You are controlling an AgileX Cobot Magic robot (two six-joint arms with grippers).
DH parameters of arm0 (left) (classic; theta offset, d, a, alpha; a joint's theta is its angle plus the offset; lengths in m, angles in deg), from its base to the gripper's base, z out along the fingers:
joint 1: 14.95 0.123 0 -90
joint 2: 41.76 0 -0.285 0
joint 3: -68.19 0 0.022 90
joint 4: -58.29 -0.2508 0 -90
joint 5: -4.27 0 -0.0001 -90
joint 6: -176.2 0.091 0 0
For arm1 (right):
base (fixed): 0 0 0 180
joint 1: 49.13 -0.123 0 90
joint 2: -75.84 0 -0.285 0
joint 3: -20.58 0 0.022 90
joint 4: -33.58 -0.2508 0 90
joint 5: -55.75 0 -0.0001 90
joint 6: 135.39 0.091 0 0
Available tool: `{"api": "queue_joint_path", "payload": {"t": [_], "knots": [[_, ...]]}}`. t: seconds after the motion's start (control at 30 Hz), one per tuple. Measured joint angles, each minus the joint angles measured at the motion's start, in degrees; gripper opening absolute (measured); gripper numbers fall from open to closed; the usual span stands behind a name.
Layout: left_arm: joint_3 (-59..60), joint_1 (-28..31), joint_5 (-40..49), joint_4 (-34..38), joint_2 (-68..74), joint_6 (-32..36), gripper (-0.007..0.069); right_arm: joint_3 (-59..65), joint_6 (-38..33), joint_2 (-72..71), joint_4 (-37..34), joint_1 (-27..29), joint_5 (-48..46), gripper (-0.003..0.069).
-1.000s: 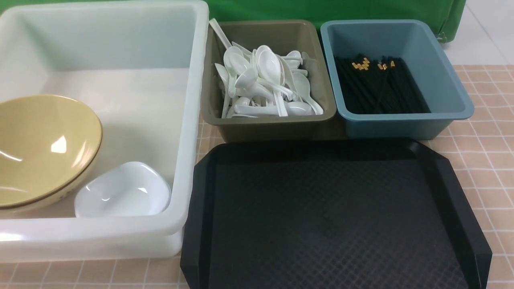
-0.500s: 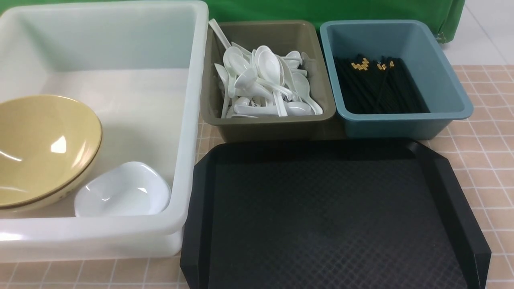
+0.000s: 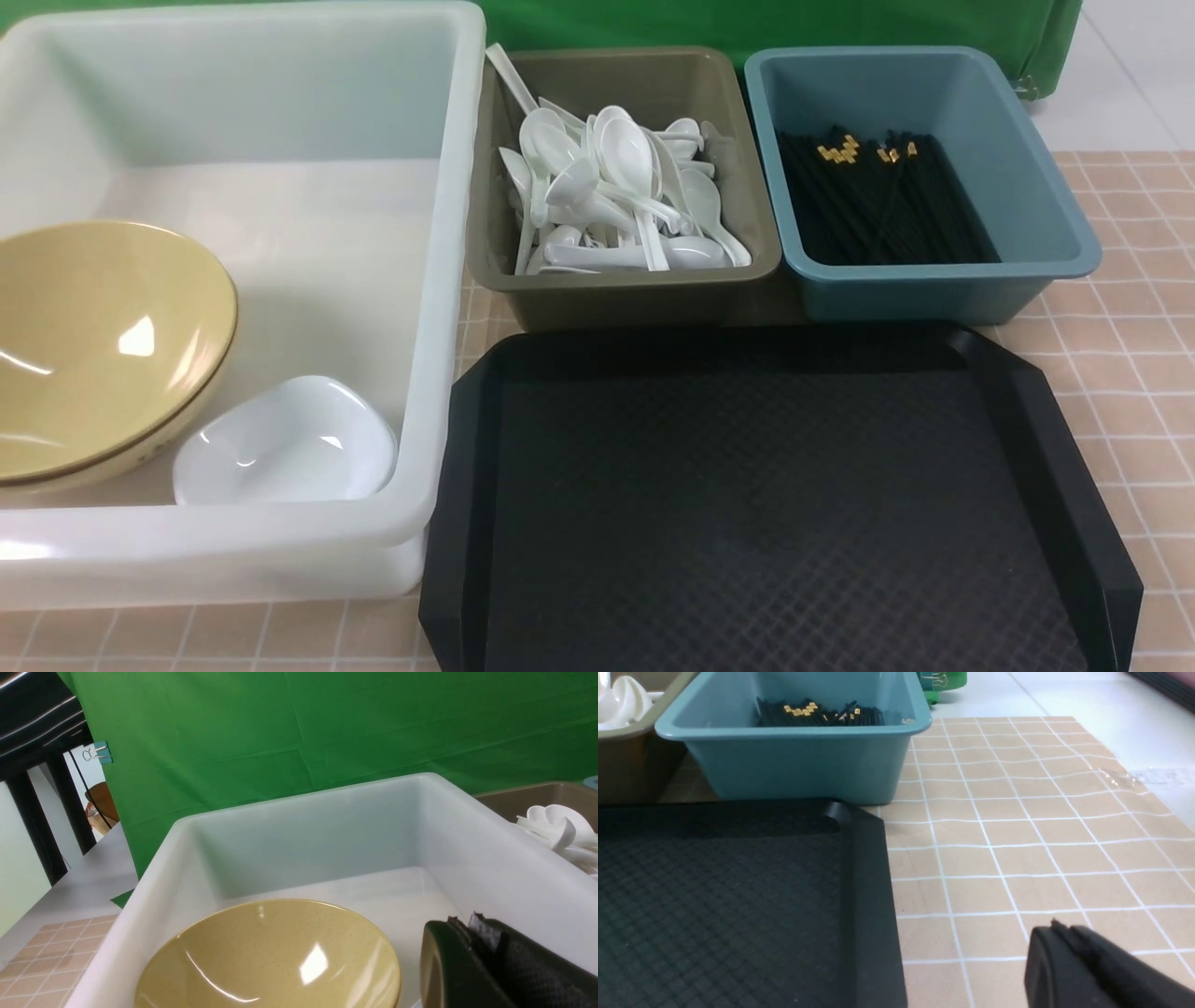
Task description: On brown table put chopsticks spoon bowls plates into blue grey white boxes.
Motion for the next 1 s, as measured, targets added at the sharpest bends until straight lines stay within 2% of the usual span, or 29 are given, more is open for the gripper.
{"api": "queue_joint_path", "payload": {"t": [0.5, 0.57, 0.73, 0.8, 1.0], "knots": [[1.5, 0.3, -0.5, 0.2, -0.5, 0.0, 0.0005, 0.0, 0.0, 0.0, 0.0, 0.0, 0.0, 0.0062], [3.6, 2.5, 0.4, 3.0, -0.9, 0.5, 0.0005, 0.0, 0.0, 0.0, 0.0, 0.1, 0.1, 0.0066], [7.7, 8.2, -0.9, 16.2, -0.9, 1.3, 0.0005, 0.0, 0.0, 0.0, 0.0, 0.1, 0.1, 0.0068], [11.4, 10.2, -2.4, 19.4, -0.9, 1.7, 0.0005, 0.0, 0.0, 0.0, 0.0, 0.1, 0.1, 0.0070], [17.5, 12.1, -5.0, 23.6, -0.9, 2.9, 0.0005, 0.0, 0.0, 0.0, 0.0, 0.1, 0.1, 0.0076]]}}
